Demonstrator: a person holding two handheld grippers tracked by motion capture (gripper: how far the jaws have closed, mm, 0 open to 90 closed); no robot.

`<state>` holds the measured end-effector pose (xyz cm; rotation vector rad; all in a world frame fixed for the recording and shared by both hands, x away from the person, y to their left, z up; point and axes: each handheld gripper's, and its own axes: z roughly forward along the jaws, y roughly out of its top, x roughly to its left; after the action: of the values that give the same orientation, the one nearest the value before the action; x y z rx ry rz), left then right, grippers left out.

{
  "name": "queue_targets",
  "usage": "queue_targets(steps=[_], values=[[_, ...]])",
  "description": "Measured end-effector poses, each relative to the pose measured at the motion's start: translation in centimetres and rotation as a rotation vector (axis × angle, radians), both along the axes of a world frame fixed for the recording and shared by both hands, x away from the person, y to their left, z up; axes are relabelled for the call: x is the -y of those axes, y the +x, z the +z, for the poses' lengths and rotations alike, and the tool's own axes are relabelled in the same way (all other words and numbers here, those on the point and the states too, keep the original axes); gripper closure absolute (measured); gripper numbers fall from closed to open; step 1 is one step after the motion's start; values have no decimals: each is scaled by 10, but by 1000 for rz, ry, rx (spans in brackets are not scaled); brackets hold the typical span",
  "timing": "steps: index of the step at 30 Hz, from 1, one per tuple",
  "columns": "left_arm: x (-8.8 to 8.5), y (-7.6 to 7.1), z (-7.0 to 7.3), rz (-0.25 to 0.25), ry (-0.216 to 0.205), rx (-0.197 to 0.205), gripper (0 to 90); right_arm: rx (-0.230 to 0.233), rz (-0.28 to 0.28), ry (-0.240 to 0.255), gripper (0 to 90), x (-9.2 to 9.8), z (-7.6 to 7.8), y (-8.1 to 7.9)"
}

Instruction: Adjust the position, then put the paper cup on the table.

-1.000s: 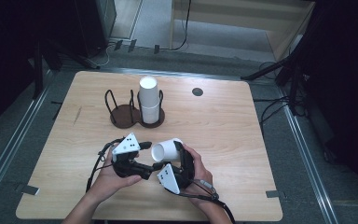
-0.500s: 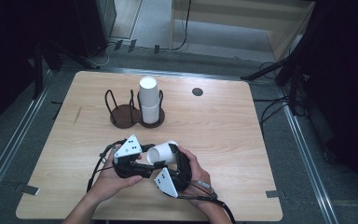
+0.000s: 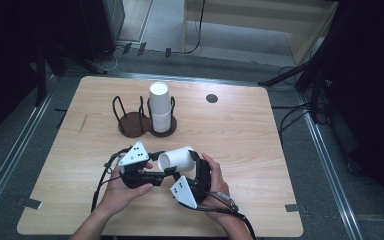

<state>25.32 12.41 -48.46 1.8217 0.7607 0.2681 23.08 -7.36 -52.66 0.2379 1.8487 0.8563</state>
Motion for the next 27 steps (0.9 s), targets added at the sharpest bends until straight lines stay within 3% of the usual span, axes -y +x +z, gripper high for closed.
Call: queue_targets(steps=[6,10,14,18,19,20,22,23,24,27], values=[[-10,-1,2,61,-45,40,359,-46,-20,76,72,4,7,-1],[-15,-1,1,90,-69,58,359,-68,-15,101,52,6,10,-4],[-19,-2,2,83,-104,89,359,-154,-6,229,24,9,18,-2],[-25,-1,3,108,-144,123,359,-179,-26,305,17,13,22,2],[-25,-1,3,108,-144,123,360,-179,-26,305,17,13,22,2],[-28,-1,3,121,-164,129,359,-185,-45,345,17,13,22,4],[-29,-1,3,122,-172,135,360,-187,-52,353,17,12,22,4],[-30,-2,3,131,-179,148,360,-195,-59,370,17,12,22,4],[-31,-2,3,142,-186,161,359,-235,-55,419,10,12,23,5],[-33,-3,4,158,-202,166,358,-262,-58,458,9,13,24,7]])
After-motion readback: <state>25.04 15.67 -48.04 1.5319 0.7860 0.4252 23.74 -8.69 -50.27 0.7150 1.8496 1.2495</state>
